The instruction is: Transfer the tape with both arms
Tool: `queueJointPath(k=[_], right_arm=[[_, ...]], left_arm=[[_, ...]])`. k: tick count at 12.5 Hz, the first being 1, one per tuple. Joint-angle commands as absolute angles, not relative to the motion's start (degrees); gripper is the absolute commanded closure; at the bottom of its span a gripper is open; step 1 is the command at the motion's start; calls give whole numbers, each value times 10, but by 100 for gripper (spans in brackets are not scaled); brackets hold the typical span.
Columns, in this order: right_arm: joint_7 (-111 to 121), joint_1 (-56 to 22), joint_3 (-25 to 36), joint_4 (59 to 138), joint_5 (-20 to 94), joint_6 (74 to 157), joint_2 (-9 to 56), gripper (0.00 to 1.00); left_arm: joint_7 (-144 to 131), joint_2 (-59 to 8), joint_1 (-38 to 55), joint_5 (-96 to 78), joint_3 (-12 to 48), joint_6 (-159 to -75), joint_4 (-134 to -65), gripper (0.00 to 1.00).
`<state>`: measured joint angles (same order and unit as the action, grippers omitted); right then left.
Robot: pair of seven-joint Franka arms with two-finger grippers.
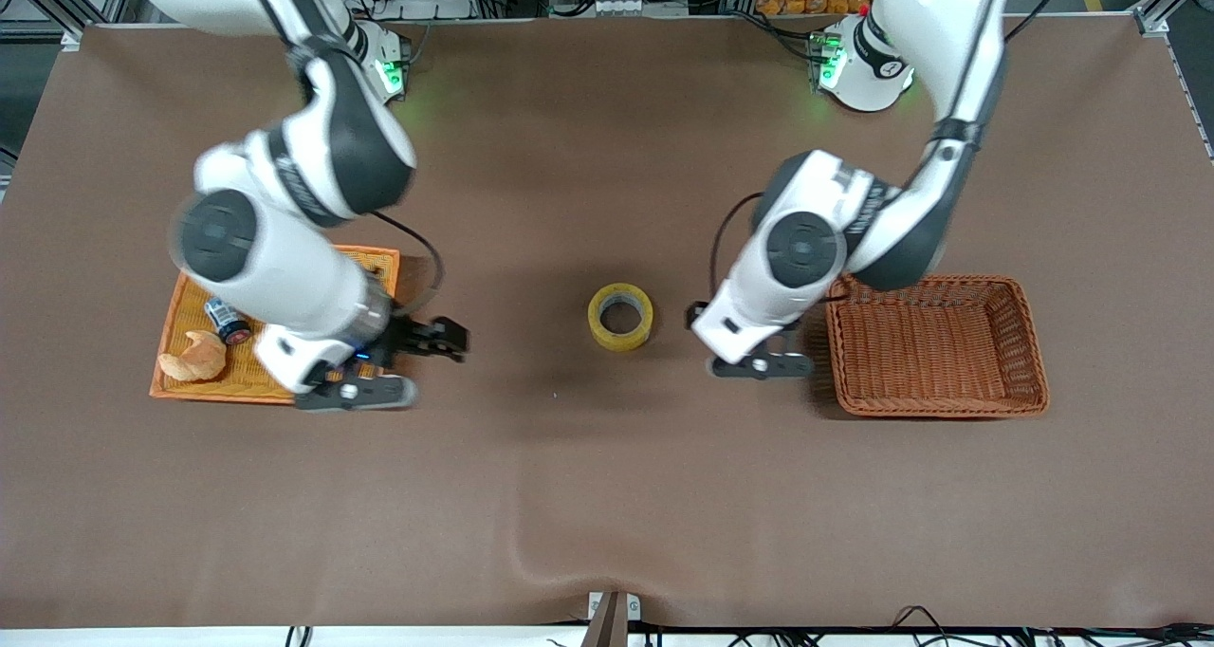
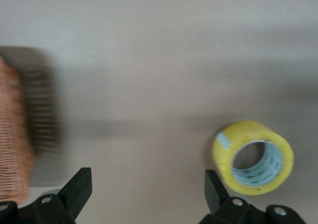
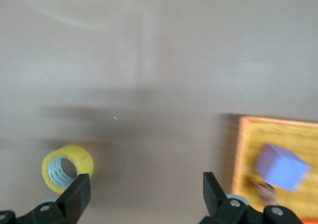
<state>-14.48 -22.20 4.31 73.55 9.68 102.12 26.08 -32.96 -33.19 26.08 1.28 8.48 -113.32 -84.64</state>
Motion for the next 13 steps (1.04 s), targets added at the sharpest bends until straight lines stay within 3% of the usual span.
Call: queueJointPath(k=[1,4,9,11,13], right_arm=[[-130,-180,41,783,94,959,184,0],[-114,-132,45,787,94,896,142,0],[-36,-56,45,795,48,886,85,0],[42,-32,45,866,43,869,22,0],[65,-2,45,876,41,867,11,0]], left_arm=[[-367,-379,313,28,80,-1159,-832,0],[-380,-407,334,24,82,-1165,-832,0],[-381,-446,361,21,82,-1215,-832,0],[-381,-460,360,22,81,-1243,-832,0],[-381,-470,361,24,79,-1268,-832,0]])
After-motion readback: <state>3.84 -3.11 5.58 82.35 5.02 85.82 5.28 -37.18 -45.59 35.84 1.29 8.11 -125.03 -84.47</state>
